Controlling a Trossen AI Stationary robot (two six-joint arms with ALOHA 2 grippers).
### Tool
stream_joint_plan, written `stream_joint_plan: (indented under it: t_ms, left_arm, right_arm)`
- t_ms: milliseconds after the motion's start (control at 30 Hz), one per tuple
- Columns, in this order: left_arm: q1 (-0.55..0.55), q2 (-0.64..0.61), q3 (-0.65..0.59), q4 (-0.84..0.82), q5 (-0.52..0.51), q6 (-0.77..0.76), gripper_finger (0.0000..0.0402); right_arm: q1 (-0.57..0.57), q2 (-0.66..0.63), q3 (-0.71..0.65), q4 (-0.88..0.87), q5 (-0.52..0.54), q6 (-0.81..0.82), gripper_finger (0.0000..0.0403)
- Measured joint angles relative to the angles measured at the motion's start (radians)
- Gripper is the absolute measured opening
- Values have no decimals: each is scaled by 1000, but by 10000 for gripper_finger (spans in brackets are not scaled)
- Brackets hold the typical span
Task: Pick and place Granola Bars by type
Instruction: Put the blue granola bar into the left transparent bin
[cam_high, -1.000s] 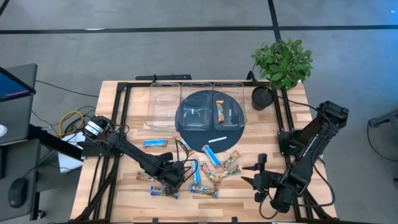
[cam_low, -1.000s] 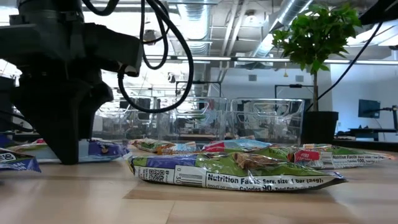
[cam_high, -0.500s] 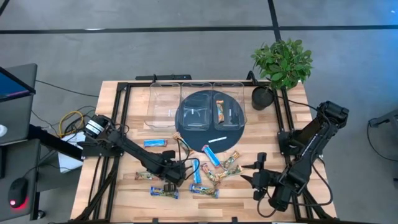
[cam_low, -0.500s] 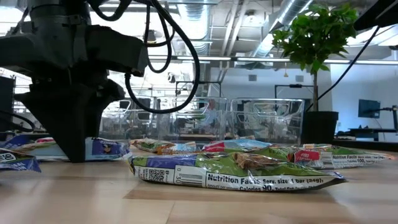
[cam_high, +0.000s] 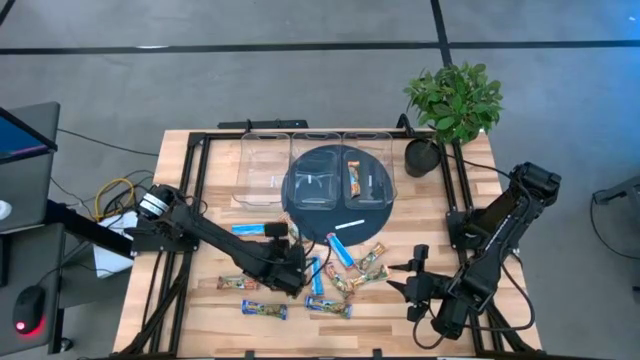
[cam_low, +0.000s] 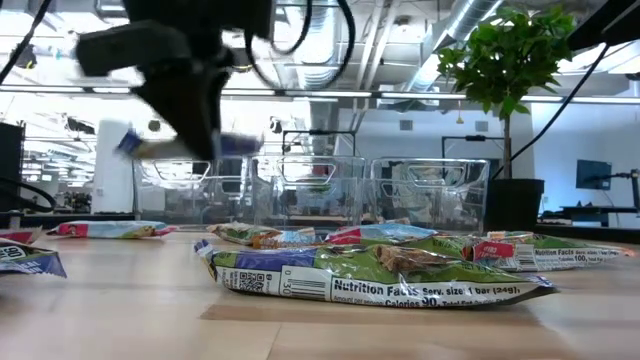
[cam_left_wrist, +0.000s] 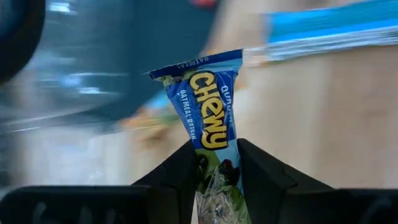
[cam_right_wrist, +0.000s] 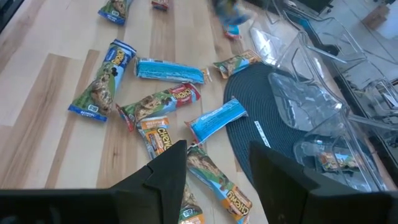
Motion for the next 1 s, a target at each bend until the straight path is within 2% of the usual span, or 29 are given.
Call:
stream_joint_plan:
  t_ms: [233,300,467,767,1000]
  left_arm:
    - [22,-3,135,-455,-339,-109,100]
    - [51,-4,136,-478,-403,-131,100]
    - [158,-18,136,-456,-409,17,100]
    - [397,-31,85,-470,-385,36,100]
    - [579,-29,47,-444,-314,-48,100]
  right_arm:
    - [0,0,0,-1,0,0,169]
    - [0,0,0,-1,0,0,169]
    - [0,0,0,0,1,0,169]
    - [0,0,0,2,1,0,169]
    - [0,0,0,3,1,1,169]
